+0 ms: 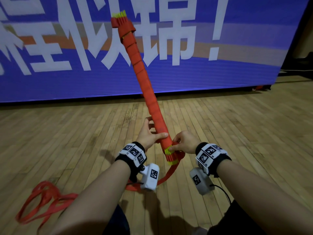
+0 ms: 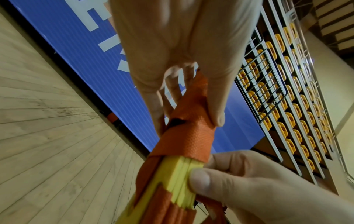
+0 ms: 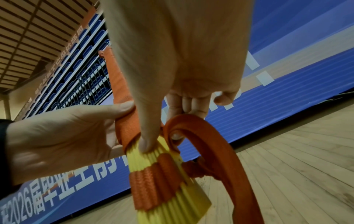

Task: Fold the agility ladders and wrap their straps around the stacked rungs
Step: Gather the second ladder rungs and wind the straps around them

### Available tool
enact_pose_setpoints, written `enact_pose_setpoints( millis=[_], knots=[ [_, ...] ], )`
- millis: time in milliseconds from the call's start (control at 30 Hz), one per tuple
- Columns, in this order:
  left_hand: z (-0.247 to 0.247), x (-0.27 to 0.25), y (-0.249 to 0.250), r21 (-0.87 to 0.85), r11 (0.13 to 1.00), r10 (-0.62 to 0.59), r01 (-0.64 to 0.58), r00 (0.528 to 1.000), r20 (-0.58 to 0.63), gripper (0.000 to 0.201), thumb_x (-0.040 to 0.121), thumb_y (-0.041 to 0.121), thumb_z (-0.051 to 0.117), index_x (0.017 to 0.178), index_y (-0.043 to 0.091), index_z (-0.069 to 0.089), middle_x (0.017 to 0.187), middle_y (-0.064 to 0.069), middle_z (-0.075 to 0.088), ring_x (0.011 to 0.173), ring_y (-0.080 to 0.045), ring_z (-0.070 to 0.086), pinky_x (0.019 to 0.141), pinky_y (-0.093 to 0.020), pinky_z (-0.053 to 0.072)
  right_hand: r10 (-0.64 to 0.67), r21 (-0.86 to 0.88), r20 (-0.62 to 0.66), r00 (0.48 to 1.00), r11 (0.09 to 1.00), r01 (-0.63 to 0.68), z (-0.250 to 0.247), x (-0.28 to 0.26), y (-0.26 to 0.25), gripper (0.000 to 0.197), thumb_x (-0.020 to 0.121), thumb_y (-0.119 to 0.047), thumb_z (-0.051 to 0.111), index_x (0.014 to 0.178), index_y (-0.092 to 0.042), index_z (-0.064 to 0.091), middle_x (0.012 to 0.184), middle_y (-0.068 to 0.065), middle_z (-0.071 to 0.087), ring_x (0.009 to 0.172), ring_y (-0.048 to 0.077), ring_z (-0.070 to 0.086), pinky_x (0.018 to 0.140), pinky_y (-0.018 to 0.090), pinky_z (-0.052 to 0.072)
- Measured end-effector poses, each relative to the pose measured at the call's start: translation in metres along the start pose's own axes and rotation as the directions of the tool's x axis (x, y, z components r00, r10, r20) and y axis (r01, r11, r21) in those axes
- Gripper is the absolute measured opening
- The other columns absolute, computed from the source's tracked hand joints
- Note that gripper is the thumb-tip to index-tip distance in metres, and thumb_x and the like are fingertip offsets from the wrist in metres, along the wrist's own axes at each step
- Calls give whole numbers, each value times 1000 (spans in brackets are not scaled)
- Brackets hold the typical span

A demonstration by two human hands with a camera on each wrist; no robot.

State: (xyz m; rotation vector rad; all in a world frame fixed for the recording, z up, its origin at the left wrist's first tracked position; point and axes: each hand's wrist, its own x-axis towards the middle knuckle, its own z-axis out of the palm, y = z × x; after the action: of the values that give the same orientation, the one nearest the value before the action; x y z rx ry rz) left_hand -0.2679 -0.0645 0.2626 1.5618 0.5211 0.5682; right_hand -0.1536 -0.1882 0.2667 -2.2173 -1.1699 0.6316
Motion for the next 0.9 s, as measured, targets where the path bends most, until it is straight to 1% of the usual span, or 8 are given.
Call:
enact_pose_setpoints(
  millis=[100,167,300,400,533,600,733,900],
  knots=[
    [1,1,1,16,1000,8,-8,1000,5,73,74,0,77,123,28,31,111,-3,56,97,-18,61,75,-37,56,-34,27,-23,999,999,34,-1,0,1,12,80,-19,75,81,-8,69,80,7,69,67,12,64,71,29,56],
    [-1,2,1,23,1000,1,-2,1000,23,77,74,-2,76,127,26,29,117,-8,57,97,-18,61,72,-35,56,-55,31,-31,998,998,56,-2,0,2,10,79,-16,76,76,-10,69,85,14,70,71,16,64,75,34,56],
    [-6,4,3,20,999,-45,43,992,114,91,76,-13,69,141,25,18,131,-12,50,98,-21,62,75,-37,56,-73,46,-44,996,996,75,-4,0,5,17,79,-15,76,67,-18,64,82,12,68,74,19,63,78,37,56],
    [-11,3,3,2,998,-59,60,990,132,91,76,-11,70,138,32,18,130,-10,49,100,-21,61,73,-36,56,-77,60,-24,997,995,79,-4,1,4,17,80,-15,75,68,-18,63,78,8,66,71,16,62,74,33,55],
    [-13,2,2,-10,999,-49,50,996,70,85,74,-4,75,133,31,25,124,-8,50,103,-23,61,68,-33,55,-82,65,-10,997,994,82,-2,1,3,17,82,-17,72,70,-18,62,76,0,62,68,8,57,63,17,47],
    [-11,1,2,-19,999,-43,44,998,40,84,73,-3,76,133,30,27,119,-5,50,103,-21,60,70,-36,56,-76,78,-1,997,994,75,-1,2,3,18,82,-17,73,68,-17,61,74,0,61,69,9,56,64,18,47],
    [-6,3,-2,-53,998,-36,35,999,-12,86,72,-1,78,133,31,27,123,-10,50,109,-26,58,73,-41,58,-46,99,2,999,994,45,-4,2,3,20,83,-17,71,67,-17,60,69,-3,60,66,5,56,62,15,46],
    [-2,4,-1,-52,999,-17,14,998,-53,86,71,0,79,130,34,26,114,-1,47,99,-16,58,75,-42,58,12,59,59,998,998,-15,-5,-3,-5,28,77,-31,77,74,-18,53,69,0,60,61,9,56,55,19,44]
  ],
)
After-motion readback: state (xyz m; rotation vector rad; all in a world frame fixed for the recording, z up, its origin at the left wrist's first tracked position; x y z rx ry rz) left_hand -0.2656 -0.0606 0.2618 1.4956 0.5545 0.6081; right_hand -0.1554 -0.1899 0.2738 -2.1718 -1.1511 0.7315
